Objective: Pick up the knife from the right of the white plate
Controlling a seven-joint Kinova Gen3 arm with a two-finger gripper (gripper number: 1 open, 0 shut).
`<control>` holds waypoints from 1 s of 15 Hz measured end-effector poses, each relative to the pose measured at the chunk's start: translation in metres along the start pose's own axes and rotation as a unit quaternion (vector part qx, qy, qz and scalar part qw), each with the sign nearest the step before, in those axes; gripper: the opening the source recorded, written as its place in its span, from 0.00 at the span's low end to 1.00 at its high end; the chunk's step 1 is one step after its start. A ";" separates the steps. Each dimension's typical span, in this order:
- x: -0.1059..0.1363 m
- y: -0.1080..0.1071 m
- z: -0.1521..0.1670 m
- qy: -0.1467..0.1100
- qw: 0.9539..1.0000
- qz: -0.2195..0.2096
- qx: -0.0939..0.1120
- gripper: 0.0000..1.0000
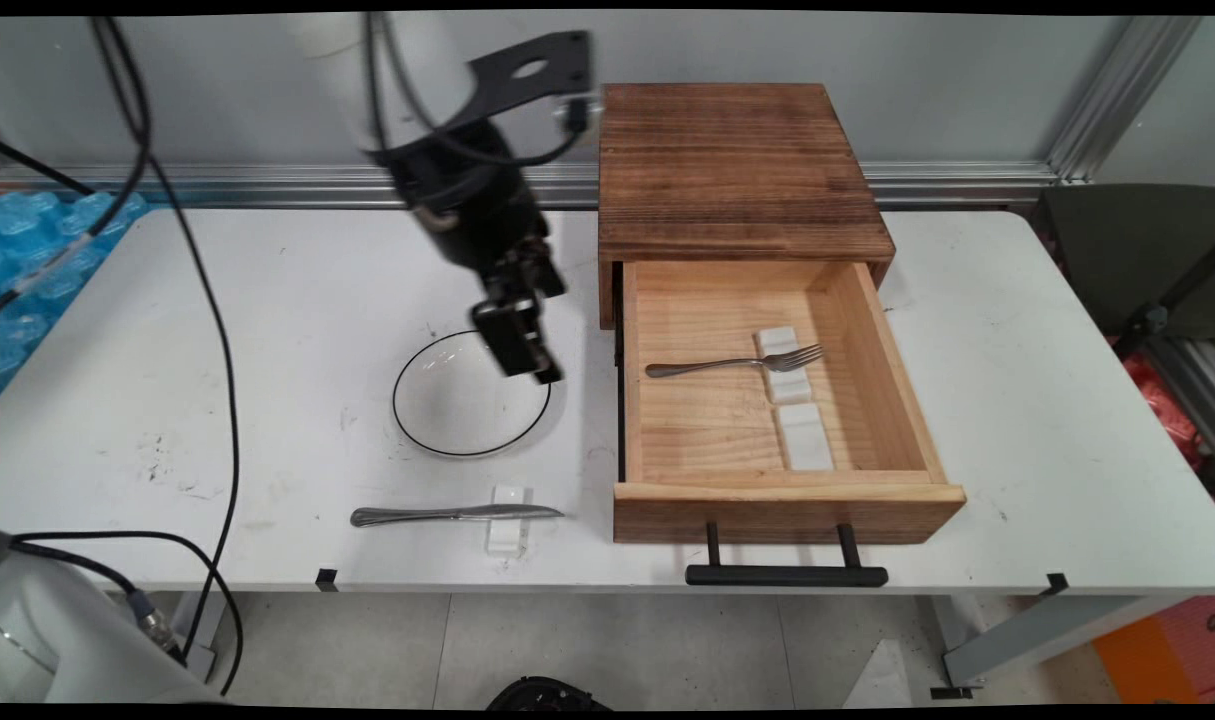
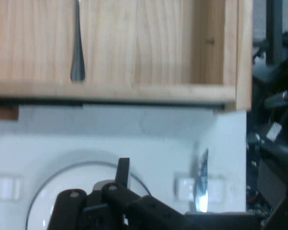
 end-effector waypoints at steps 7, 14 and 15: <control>-0.062 0.024 -0.005 -0.032 0.999 -0.003 0.007 1.00; -0.102 0.041 0.026 -0.051 0.999 0.006 0.012 1.00; -0.104 0.042 0.030 -0.052 0.999 0.007 0.012 1.00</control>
